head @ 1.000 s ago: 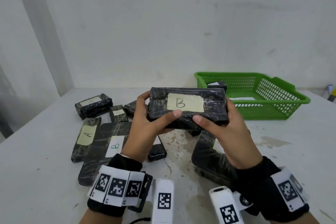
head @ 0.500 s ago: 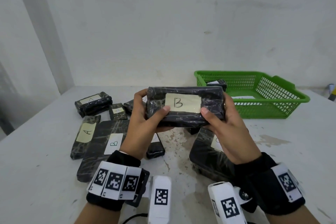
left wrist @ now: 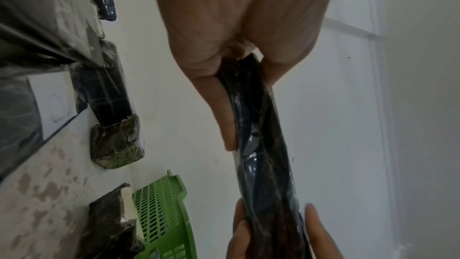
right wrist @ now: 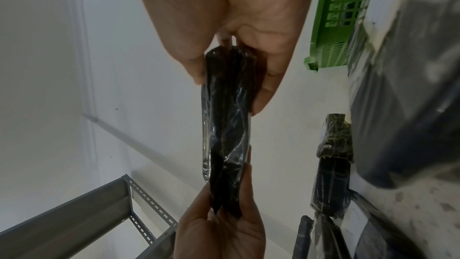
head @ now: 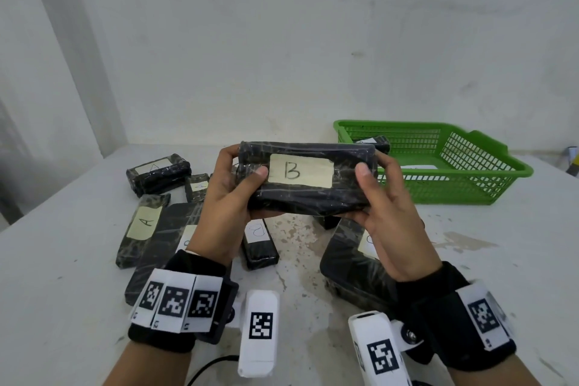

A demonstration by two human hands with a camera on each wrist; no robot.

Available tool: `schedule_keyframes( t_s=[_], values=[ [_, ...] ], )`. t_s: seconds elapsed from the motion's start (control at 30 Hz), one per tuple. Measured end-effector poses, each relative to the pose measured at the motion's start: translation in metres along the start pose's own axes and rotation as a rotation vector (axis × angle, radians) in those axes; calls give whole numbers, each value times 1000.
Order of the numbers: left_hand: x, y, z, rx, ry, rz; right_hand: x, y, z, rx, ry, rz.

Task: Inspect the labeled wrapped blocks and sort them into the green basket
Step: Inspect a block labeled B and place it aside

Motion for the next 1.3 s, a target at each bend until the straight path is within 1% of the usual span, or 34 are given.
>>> schedule_keyframes(
  t_s=[0.17,0.37,0.47,0.57,0.7,0.8,0.93,1.0,1.07,1.13,1.2,1.3],
  values=[
    [3,-2,1,-2,-20,-24,-4,-1,1,-15,-35,30],
    [2,-1,-1,-1,21,-4,0,-1,-2,-9,-37,22],
    [3,-1,1,-16,11,-13,-1,-4,-5,-16,-92,66],
    [7,-3,-1,-45,41,-31,-6,-3,-3,8,-73,103],
    [5,-3,-6,-14,63,26,-6,-3,-4,9,-76,107],
    [4,-3,-7,-19,65,44,-2,-6,-6,11,-63,102],
    [8,-5,-7,-34,96,1,-6,-7,-7,-10,-95,130],
    [8,-5,-7,-28,102,7,-7,-6,-6,-8,-84,122],
    [6,-4,-8,3,109,39,-6,-5,-5,-6,-76,105],
    [3,-2,-7,27,99,71,-2,-5,-5,-4,-72,60],
    [1,-2,-5,42,96,74,0,-5,-4,-4,-74,18],
    [0,-2,-8,26,93,84,-3,-4,-2,-3,-54,9]
  ],
)
Point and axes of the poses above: each hand's wrist, its own y-axis towards the middle knuckle, its own x-axis out of the palm, z = x × y, the point moved 5 cm from there along y, towards the middle knuckle, and after that the axes turned 15 degrees about -y, right-handed, at the moved point
